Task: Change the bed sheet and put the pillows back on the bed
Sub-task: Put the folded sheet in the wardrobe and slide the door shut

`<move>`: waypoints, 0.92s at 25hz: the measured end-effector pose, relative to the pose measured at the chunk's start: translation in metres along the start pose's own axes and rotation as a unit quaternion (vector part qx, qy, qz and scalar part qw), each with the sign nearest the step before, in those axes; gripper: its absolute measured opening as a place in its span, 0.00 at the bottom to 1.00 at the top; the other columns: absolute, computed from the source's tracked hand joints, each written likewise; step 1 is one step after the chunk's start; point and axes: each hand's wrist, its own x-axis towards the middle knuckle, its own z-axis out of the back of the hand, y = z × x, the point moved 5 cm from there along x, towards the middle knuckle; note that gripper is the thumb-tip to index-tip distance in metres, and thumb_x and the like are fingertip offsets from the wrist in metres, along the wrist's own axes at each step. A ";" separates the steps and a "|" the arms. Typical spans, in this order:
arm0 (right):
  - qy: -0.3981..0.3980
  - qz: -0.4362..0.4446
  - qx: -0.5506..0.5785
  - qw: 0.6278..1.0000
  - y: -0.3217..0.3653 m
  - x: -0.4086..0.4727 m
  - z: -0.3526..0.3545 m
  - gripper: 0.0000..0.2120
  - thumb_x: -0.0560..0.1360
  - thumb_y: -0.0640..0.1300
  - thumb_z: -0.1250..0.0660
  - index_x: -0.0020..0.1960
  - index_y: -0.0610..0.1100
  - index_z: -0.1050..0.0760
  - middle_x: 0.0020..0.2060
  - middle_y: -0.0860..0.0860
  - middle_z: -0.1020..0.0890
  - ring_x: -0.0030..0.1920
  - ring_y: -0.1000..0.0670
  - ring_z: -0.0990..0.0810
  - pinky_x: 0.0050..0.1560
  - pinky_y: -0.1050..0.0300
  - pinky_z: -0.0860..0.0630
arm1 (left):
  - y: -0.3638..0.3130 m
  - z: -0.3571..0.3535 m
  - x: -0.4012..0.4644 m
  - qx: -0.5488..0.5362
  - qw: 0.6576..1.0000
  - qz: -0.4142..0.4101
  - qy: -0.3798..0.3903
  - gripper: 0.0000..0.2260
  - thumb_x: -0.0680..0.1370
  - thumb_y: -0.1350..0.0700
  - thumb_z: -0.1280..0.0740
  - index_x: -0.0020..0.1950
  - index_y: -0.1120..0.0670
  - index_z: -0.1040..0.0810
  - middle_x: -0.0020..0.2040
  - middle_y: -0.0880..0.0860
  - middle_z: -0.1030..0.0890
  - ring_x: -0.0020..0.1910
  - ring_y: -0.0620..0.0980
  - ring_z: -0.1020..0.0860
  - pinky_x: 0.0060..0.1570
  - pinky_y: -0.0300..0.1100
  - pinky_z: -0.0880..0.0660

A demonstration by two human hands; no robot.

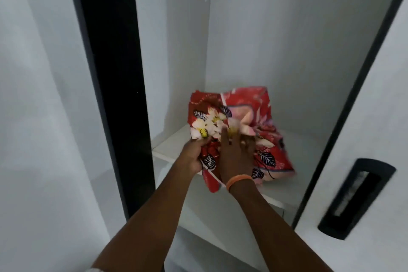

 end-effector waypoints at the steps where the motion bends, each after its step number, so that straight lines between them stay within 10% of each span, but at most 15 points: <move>1: 0.080 -0.022 0.027 0.996 -0.016 -0.001 -0.023 0.29 0.80 0.54 0.46 0.78 0.47 0.45 0.73 0.43 0.35 0.73 0.40 0.37 0.73 0.33 0.51 | 0.008 0.006 0.013 0.070 0.996 -0.005 -0.063 0.13 0.78 0.61 0.31 0.62 0.62 0.22 0.47 0.61 0.16 0.41 0.58 0.17 0.44 0.52 0.18; 5: 0.188 -0.005 0.154 0.970 -0.033 0.000 -0.068 0.43 0.72 0.75 0.57 0.79 0.53 0.59 0.79 0.46 0.50 0.79 0.40 0.56 0.69 0.27 0.63 | 0.002 0.019 0.039 0.322 0.919 -0.101 -0.206 0.18 0.72 0.54 0.24 0.59 0.60 0.20 0.51 0.58 0.16 0.46 0.55 0.16 0.42 0.43 0.20; 9: 0.223 0.060 0.173 0.957 -0.027 0.017 -0.082 0.47 0.66 0.77 0.44 0.75 0.52 0.51 0.79 0.46 0.52 0.78 0.38 0.57 0.69 0.25 0.60 | -0.009 0.023 0.043 0.389 0.861 -0.160 -0.287 0.25 0.73 0.53 0.26 0.64 0.61 0.30 0.59 0.59 0.23 0.55 0.57 0.21 0.43 0.41 0.27; 13: 0.124 -0.035 0.139 0.982 -0.010 0.042 -0.088 0.24 0.77 0.60 0.41 0.69 0.51 0.36 0.71 0.40 0.42 0.72 0.35 0.42 0.72 0.33 0.47 | -0.010 0.011 0.030 0.581 0.673 -0.241 -0.389 0.19 0.77 0.47 0.32 0.64 0.55 0.28 0.61 0.56 0.27 0.59 0.55 0.27 0.53 0.46 0.28; 18: 0.173 0.068 0.306 0.934 0.008 0.072 -0.089 0.19 0.77 0.49 0.37 0.68 0.49 0.28 0.62 0.42 0.24 0.63 0.39 0.26 0.69 0.46 0.34 | -0.012 0.034 0.039 0.588 0.707 -0.284 -0.273 0.12 0.82 0.56 0.39 0.65 0.54 0.24 0.60 0.55 0.21 0.59 0.52 0.23 0.57 0.44 0.25; 21: 0.110 0.020 0.009 0.994 -0.025 0.063 -0.098 0.28 0.75 0.52 0.36 0.74 0.55 0.38 0.75 0.37 0.40 0.75 0.32 0.46 0.69 0.25 0.64 | -0.002 0.041 0.050 0.720 0.621 -0.223 -0.215 0.25 0.82 0.50 0.40 0.78 0.55 0.39 0.76 0.56 0.33 0.74 0.57 0.34 0.74 0.52 0.36; 23: 0.103 -0.075 0.021 0.992 -0.035 0.052 -0.102 0.31 0.75 0.50 0.34 0.75 0.52 0.41 0.74 0.36 0.44 0.73 0.30 0.45 0.71 0.27 0.51 | 0.008 0.045 0.063 0.789 0.553 -0.164 -0.213 0.30 0.82 0.44 0.44 0.80 0.54 0.49 0.80 0.56 0.42 0.77 0.60 0.40 0.75 0.57 0.42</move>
